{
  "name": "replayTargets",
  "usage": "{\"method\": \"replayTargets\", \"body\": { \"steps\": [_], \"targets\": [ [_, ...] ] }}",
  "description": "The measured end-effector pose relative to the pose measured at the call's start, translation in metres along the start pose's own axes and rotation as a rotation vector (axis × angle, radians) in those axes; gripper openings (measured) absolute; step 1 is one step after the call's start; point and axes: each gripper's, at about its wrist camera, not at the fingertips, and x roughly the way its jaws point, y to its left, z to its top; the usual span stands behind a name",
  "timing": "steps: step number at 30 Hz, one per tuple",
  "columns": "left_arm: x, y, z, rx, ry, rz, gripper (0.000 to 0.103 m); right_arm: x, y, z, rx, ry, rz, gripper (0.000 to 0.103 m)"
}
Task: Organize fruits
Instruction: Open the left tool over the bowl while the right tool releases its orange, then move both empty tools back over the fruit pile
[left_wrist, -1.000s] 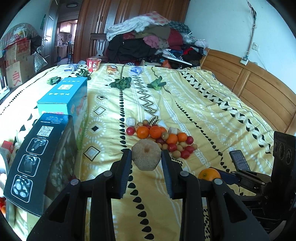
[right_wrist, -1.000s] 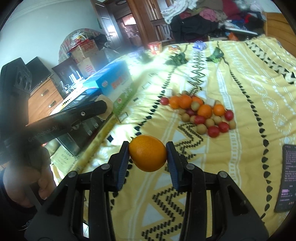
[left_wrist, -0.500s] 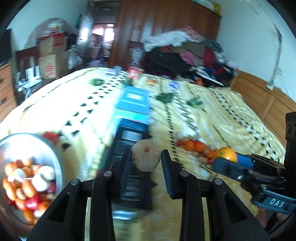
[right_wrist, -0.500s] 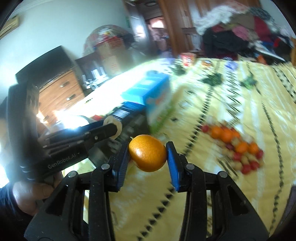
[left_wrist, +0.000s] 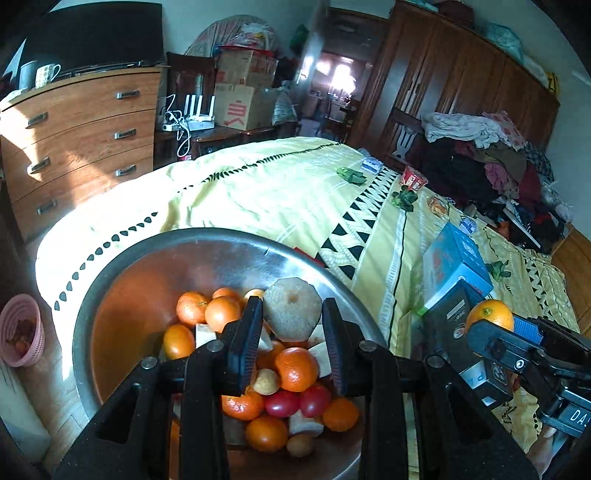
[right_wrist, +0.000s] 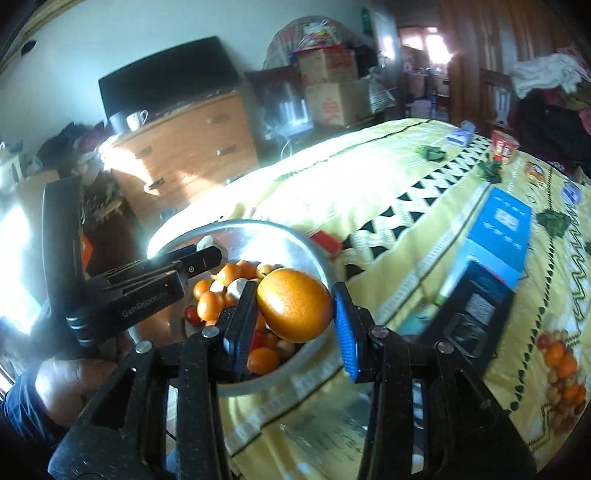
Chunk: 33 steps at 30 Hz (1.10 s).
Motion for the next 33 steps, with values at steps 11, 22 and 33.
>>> {"method": "replayTargets", "body": {
  "steps": [11,22,33],
  "targets": [
    [0.008,0.018,-0.006,-0.036,0.017,-0.019,0.033,0.038,0.025,0.003,-0.037,0.089,-0.014,0.040],
    [0.017,0.028,-0.006,-0.064,0.034,-0.015,0.033,0.056,0.027,0.003,-0.018,0.109,-0.014,0.041],
    [0.021,0.043,-0.012,-0.129,0.056,0.020,0.071,0.056,0.033,0.002,-0.012,0.100,0.010,0.057]
  ]
}}
